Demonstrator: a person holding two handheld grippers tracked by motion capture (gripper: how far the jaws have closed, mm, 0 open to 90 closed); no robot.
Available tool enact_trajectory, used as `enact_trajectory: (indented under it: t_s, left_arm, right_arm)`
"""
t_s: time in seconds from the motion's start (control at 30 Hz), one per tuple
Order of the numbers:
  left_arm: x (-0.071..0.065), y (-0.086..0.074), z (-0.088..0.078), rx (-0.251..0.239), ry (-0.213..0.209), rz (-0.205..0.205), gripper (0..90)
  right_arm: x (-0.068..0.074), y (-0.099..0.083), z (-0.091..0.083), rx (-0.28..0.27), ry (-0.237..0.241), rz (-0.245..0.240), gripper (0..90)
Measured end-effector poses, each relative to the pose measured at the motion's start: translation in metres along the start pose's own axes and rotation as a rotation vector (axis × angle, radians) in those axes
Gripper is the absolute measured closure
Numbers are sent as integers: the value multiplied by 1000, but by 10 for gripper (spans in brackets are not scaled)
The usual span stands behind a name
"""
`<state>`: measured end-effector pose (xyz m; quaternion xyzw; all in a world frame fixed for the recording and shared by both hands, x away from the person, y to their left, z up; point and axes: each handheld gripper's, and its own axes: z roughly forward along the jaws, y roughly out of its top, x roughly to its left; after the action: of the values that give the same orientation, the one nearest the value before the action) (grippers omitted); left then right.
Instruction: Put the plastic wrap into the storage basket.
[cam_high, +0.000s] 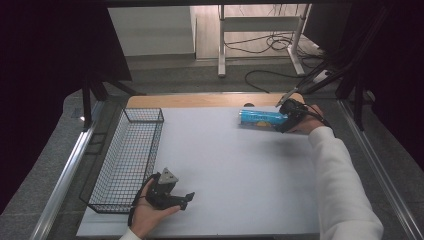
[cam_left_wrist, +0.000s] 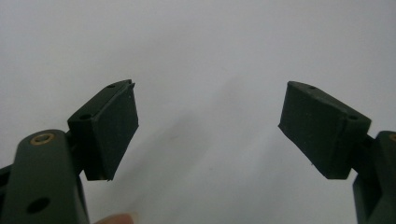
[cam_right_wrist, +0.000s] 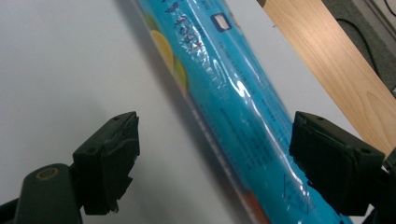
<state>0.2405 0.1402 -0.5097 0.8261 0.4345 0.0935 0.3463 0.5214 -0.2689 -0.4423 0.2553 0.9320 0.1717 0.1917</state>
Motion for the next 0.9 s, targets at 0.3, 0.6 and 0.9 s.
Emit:
enact_trajectory:
  t_s: [0.3,0.6,0.9]
  left_arm:
    - [0,-1,-1,-2,6,-5,191]
    - [1,-1,-1,-6,-8,-18,193]
    - [-1,-1,-3,-10,-11,-14,193]
  right_arm:
    - [-20,7,22,25,27,-8,168]
    - [-27,5,46,81,38,-2,140]
    - [-13,4,60,177,42,-89,184]
